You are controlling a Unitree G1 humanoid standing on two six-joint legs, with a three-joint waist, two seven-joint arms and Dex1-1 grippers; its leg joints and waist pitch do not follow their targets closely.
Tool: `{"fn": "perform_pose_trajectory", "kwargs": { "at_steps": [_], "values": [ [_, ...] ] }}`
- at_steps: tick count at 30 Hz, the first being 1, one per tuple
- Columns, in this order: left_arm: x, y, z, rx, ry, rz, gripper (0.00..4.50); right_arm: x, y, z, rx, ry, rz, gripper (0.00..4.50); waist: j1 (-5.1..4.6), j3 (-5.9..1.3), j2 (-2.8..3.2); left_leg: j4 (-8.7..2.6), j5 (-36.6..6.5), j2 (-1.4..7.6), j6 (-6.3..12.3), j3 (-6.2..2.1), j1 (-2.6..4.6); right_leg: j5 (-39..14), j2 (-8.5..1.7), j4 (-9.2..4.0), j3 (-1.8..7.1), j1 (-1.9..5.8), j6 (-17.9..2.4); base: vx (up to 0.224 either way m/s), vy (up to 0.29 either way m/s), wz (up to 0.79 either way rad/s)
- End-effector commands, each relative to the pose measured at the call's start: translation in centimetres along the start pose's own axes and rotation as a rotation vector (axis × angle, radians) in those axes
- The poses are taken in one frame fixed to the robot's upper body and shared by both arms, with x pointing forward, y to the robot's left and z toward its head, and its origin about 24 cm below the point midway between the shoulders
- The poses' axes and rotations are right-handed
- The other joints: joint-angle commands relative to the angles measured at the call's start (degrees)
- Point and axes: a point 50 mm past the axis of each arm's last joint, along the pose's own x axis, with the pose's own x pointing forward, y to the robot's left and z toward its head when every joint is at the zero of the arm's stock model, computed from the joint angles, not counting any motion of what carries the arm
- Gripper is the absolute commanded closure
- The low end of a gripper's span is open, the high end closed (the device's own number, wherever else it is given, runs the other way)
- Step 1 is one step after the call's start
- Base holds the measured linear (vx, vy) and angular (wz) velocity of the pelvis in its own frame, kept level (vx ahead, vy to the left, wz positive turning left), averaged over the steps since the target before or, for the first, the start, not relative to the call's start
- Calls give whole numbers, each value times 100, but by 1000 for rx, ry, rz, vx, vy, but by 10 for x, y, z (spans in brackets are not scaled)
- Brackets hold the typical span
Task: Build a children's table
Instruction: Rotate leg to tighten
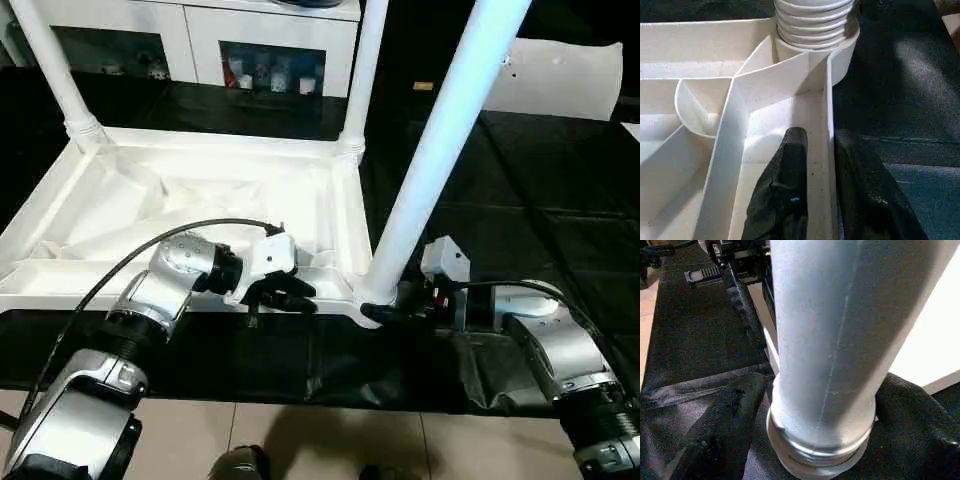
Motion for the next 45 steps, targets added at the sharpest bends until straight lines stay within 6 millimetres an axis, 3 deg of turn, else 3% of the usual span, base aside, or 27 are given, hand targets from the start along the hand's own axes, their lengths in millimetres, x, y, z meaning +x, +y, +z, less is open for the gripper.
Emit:
{"fn": "perform_pose_trajectory", "kwargs": {
  "at_steps": [1, 3, 11, 17, 21, 24, 30, 34, 38, 41, 42, 44, 45],
  "values": [
    [4, -2, -5, -20, 22, 3, 391, 2, 1, 0, -6, 8, 24, 83, -33, -368, 27, -484, -2485, 480, -224, -279, 266, -2038, -269, -392, 243, 69, -1105, 0, 0, 0],
    [3, -2, -5, -16, 30, -2, 415, 2, 1, 0, -7, 8, 23, 83, -33, -362, 48, -489, -2553, 480, -255, -283, 270, -2083, -269, -397, 244, 62, -1098, 0, 0, 0],
    [1, -5, -5, 29, 73, -47, 443, 3, 0, 0, 2, 3, 15, 83, -42, -371, 32, -490, -2619, 479, -287, -292, 267, -2171, -277, -407, 245, 63, -1056, 0, 0, 0],
    [0, -10, 0, 87, 69, -163, 450, 1, 1, -2, 55, -8, 58, 120, -27, -397, 36, -477, -2310, 474, -180, -258, 256, -1682, -251, -351, 235, 96, -1202, 0, 0, 0],
    [1, -11, 0, 107, 90, -201, 450, 1, 3, -3, 79, 6, 99, 154, 7, -432, 66, -448, -1914, 483, -70, -219, 256, -1039, -218, -255, 214, 122, -1412, 0, 0, 0],
    [1, -9, 1, 119, 99, -204, 450, 1, 3, -4, 88, 13, 112, 172, 16, -440, 64, -436, -1854, 477, -60, -206, 256, -953, -223, -239, 209, 136, -1483, 0, 0, 0],
    [3, -5, 3, 133, 110, -188, 450, 3, 5, -6, 96, 19, 134, 179, 41, -438, 61, -441, -2073, 483, -183, -219, 267, -1367, -260, -283, 219, 135, -1399, 0, 0, 0],
    [3, -3, 0, 128, 123, -150, 450, 5, 7, -6, 102, 16, 140, 180, 55, -447, 67, -441, -2091, 481, -217, -217, 274, -1290, -245, -274, 214, 131, -1400, 0, 0, 0],
    [4, 4, -2, 21, 78, -23, 450, 7, 10, -9, 138, -26, 69, 180, 88, -434, 114, -444, -2249, 482, -268, -219, 295, -1479, -255, -305, 219, 114, -1382, 0, 0, 0],
    [8, 11, 3, -68, 10, 89, 450, 13, 11, -14, 201, -71, -59, 180, 82, -416, 101, -462, -2564, 480, -391, -241, 321, -1937, -280, -369, 234, 77, -1273, 0, 0, 0],
    [12, 13, 6, -94, -17, 130, 450, 19, 12, -16, 223, -92, -120, 180, 64, -408, 90, -468, -2750, 468, -452, -305, 293, -2458, -314, -416, 213, 90, -1089, 0, 0, 0],
    [20, 16, 12, -142, -57, 186, 450, 30, 15, -20, 277, -111, -226, 180, 25, -377, 128, -485, -3047, 471, -573, -331, 325, -2827, -308, -460, 212, 17, -943, -62, 9, -5],
    [29, 19, 19, -187, -89, 249, 450, 43, 16, -24, 330, -121, -328, 180, -33, -368, 98, -490, -3248, 459, -621, -361, 314, -3053, -307, -492, 188, 10, -859, -53, 15, -5]
  ]
}}
